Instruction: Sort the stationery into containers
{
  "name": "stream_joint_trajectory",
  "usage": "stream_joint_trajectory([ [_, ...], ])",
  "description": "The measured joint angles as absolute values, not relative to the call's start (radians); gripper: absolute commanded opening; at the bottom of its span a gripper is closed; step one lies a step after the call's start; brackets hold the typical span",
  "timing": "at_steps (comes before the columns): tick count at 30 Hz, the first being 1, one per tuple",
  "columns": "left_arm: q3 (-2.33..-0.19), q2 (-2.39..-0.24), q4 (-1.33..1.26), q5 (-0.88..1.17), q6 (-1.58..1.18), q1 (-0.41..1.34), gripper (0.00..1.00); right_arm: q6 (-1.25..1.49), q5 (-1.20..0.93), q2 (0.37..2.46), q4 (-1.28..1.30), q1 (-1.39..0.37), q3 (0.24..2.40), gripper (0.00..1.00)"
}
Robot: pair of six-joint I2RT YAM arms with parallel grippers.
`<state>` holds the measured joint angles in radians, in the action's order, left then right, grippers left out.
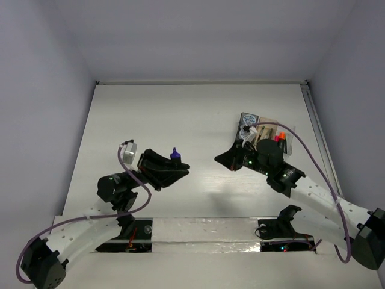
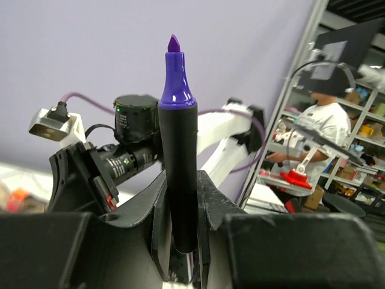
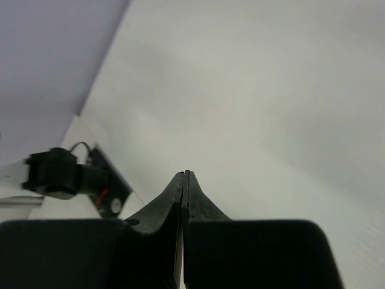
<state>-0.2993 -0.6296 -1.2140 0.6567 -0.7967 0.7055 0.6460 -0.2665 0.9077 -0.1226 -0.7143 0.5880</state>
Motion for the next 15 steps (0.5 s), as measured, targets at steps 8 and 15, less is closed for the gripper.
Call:
stream_joint_trajectory([
  [8,-0.287,-0.716,-1.185,0.657,-0.773,0.706,0.0,0.573,-0.109,0.913,0.071,-0.714,0.59,0.04],
  [15,-0.288,-0.689,-1.093,0.619,-0.715,0.706,0.0,0.549,0.03,0.821,0.129,-0.714,0.596,0.08],
])
